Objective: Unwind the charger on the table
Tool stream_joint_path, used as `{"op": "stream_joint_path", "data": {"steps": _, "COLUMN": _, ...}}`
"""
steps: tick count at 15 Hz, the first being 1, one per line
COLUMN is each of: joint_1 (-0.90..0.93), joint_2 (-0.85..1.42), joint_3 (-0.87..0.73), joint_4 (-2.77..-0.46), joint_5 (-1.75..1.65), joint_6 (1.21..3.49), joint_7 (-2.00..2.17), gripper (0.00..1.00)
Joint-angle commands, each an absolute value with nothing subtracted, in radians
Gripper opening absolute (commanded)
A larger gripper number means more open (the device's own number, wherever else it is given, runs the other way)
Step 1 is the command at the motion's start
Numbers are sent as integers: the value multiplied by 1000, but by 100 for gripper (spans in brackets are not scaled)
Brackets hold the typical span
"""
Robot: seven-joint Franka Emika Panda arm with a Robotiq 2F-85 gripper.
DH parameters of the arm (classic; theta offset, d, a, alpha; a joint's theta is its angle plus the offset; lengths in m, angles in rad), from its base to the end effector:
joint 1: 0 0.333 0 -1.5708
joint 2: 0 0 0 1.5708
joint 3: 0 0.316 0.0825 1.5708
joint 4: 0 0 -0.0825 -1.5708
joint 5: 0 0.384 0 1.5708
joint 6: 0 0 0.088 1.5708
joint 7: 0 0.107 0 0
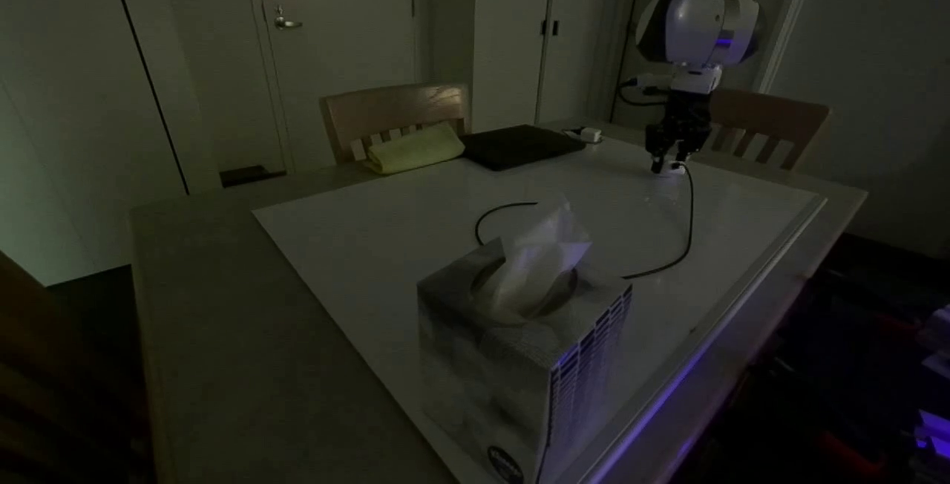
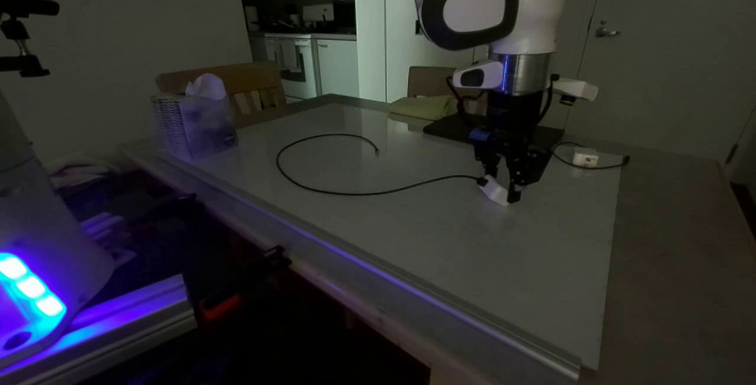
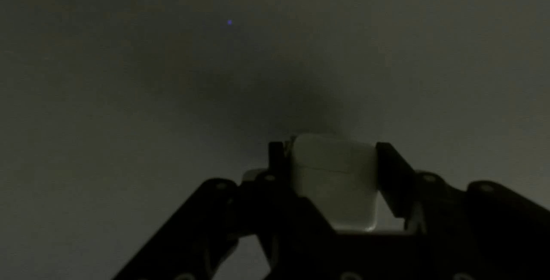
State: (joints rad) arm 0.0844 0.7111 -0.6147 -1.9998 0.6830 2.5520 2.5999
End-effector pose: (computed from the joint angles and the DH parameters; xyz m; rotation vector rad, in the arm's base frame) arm 0.5127 -0.3085 0.1577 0.6788 3.0249 -0.0544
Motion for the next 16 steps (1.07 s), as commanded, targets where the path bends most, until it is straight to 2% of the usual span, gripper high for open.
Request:
{"op": "stream_joint_path", "data": {"steps": 1, "joint_1": 134, "joint_2": 773, "joint_3": -690, "joint_4": -1970, "joint_5": 838, "joint_6": 2498, "joint_7": 2600, "gripper": 29}}
{"op": "stream_joint_path", "data": {"steps": 8, "joint_1": 228, "joint_2": 834, "joint_3": -789, "joint_4": -1961, "joint_5": 910, "joint_6": 2438, "joint_7": 2602, "gripper": 29}}
{"op": "stream_joint_path", "data": {"steps": 10, "joint_1": 249, "joint_2": 849, "joint_3": -815, "joint_4": -1953, "joint_5": 904, "joint_6": 2400, "joint_7": 2602, "gripper": 37}}
{"op": "stream_joint_path", "data": {"steps": 11, "joint_1": 260, "joint_2": 856, "joint_3": -829, "joint_4": -1949, "joint_5": 903, "joint_6": 2384, "joint_7": 2602, "gripper": 50}}
{"op": "stream_joint_path", "data": {"steps": 12, "joint_1": 273, "joint_2": 865, "joint_3": -846, "joint_4": -1945, "joint_5": 903, "joint_6": 2363, "joint_7": 2602, "gripper": 78}}
{"op": "stream_joint_path", "data": {"steps": 13, "joint_1": 283, "joint_2": 875, "joint_3": -862, "joint_4": -1940, "joint_5": 902, "joint_6": 2344, "joint_7": 2603, "gripper": 80}}
{"op": "stream_joint_path", "data": {"steps": 16, "joint_1": 325, "joint_2": 903, "joint_3": -919, "joint_4": -1938, "joint_5": 906, "joint_6": 2289, "joint_7": 2603, "gripper": 98}}
